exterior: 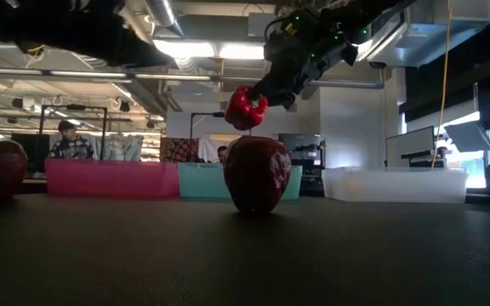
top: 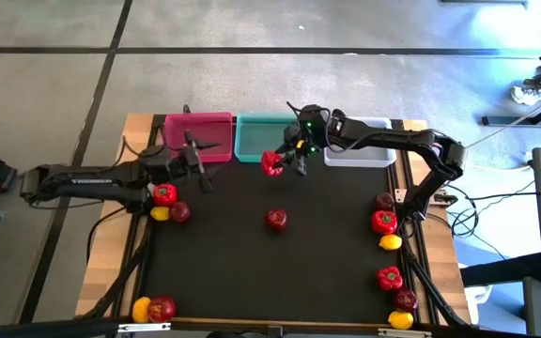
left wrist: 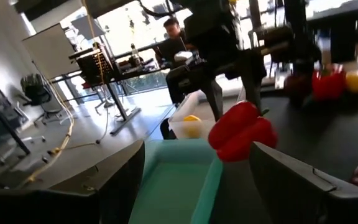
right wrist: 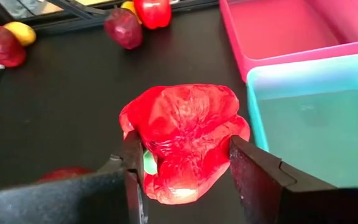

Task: Sort produce into baskets
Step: Put the red bell pepper into the green bin

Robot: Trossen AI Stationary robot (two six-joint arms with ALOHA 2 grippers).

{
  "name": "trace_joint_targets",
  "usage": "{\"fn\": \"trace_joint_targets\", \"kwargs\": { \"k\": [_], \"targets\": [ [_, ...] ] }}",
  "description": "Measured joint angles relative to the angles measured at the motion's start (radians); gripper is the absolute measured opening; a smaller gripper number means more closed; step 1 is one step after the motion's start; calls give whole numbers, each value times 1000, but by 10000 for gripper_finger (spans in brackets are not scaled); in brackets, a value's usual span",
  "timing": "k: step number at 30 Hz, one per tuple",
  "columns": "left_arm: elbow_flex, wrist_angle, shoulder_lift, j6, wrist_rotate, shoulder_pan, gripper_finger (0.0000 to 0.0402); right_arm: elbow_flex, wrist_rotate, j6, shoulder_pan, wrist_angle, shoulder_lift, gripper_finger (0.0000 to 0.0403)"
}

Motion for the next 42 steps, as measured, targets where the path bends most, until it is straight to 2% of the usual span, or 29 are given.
{"fn": "trace_joint_targets", "kwargs": {
  "k": [5,12,22,26,30,33,38,42],
  "targets": [
    [89,0,149,81,30,-31,285,0,-39,39,0,0,0,149],
    [195,0,334,88,87,-82,285,0,-113,51,0,0,0,149],
    [289,2,520,146,119,-126,285,0,-168,52,7,1,0,149],
    [308,6,560,164,118,-126,285,0,-180,52,13,3,0,149],
    [310,-3,570,163,99,-124,285,0,-76,39,13,-28,0,149],
    [310,-18,570,148,96,-124,285,0,-50,36,13,-70,0,149],
    [310,-58,570,71,96,-124,285,0,-45,34,13,-244,0,153],
    [309,-91,570,13,96,-124,285,0,-44,15,14,-421,0,179]
  ]
}}
